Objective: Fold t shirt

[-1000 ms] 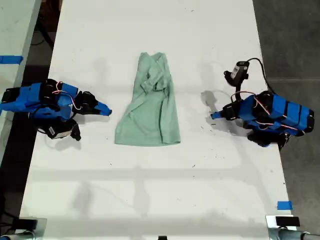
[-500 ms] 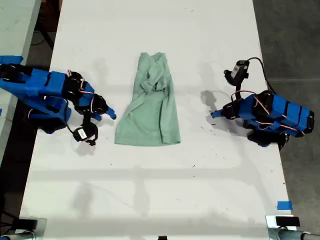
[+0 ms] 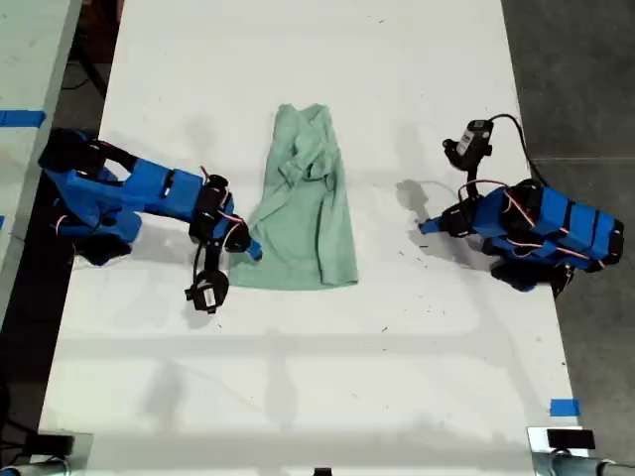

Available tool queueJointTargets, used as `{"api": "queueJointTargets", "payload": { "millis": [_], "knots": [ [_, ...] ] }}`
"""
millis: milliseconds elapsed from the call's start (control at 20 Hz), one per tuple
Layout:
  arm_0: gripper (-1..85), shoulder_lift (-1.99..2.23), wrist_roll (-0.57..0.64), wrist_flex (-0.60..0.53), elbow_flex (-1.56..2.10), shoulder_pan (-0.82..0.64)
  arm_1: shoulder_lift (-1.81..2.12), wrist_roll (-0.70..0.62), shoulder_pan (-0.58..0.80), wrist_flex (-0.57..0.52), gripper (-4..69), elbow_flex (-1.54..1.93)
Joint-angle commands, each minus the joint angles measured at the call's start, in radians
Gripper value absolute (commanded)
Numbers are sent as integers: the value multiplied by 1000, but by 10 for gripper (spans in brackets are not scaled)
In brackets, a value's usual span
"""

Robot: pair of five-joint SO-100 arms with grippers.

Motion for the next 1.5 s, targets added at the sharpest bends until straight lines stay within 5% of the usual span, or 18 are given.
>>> {"api": "queueJointTargets", "payload": {
  "millis": [0, 200, 500, 650, 850, 1150, 1350, 1450],
  "knots": [
    [300, -9, -40, -54, -55, 52, 12, -15, 5, -23, 59, 61],
    [257, -64, -97, -124, -3, 51, 12, -15, 3, -23, 59, 61],
    [-1, -238, -58, -167, -5, -28, 12, -17, -3, -23, 59, 61],
    [-1, -239, -64, -114, -72, -20, 12, -18, -2, -23, 59, 61],
    [-1, -270, -49, 127, -396, 21, 12, -20, 2, -23, 59, 61],
    [-1, -449, 120, 127, -828, 21, 12, -21, 3, -25, 59, 61],
    [35, -612, 195, -17, -870, 18, 12, -21, 3, -25, 59, 61],
    [250, -664, 222, -77, -870, 29, 12, -21, 3, -25, 59, 61]
  ]
}}
